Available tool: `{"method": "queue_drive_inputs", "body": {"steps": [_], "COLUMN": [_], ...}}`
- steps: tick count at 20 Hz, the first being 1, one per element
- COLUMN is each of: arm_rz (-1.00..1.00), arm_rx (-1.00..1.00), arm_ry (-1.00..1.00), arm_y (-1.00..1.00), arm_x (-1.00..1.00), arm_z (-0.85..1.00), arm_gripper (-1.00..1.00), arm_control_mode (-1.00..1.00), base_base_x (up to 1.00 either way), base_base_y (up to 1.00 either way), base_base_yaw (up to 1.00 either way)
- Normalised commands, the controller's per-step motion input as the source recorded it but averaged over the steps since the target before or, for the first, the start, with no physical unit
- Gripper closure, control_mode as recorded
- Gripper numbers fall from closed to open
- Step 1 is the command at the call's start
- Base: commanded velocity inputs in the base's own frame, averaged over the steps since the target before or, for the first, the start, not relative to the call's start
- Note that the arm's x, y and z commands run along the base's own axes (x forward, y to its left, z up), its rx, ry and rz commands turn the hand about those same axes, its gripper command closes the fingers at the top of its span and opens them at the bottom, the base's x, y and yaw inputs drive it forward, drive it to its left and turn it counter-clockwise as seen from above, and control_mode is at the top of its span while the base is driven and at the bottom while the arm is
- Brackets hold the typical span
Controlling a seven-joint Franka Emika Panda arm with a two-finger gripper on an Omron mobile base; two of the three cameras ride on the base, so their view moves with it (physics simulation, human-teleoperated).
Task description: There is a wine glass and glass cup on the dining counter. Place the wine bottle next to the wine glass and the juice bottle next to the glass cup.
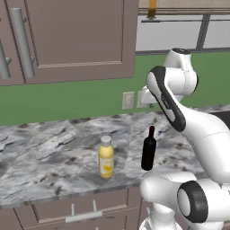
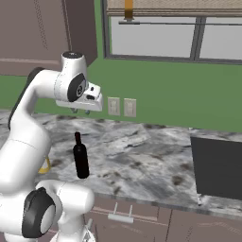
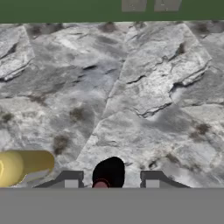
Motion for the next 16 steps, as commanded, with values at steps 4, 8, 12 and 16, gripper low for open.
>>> {"method": "queue_drive_inputs", "body": {"steps": [4,8,12,16], "arm_rz": [0.03,0.05,0.18,0.44], "arm_rx": [0.0,0.0,0.01,0.04], "arm_ry": [-0.04,-0.19,-0.29,-0.14], "arm_y": [0.0,0.0,-0.16,-0.24], "arm_x": [-0.13,-0.35,-0.39,-0.31], "arm_z": [0.0,0.0,0.0,-0.04], "arm_gripper": [-1.0,-1.0,-1.0,-1.0], "arm_control_mode": [-1.0,-1.0,-1.0,-1.0], "base_base_x": [0.0,0.0,0.0,0.0], "base_base_y": [0.0,0.0,0.0,0.0], "base_base_yaw": [0.0,0.0,0.0,0.0]}}
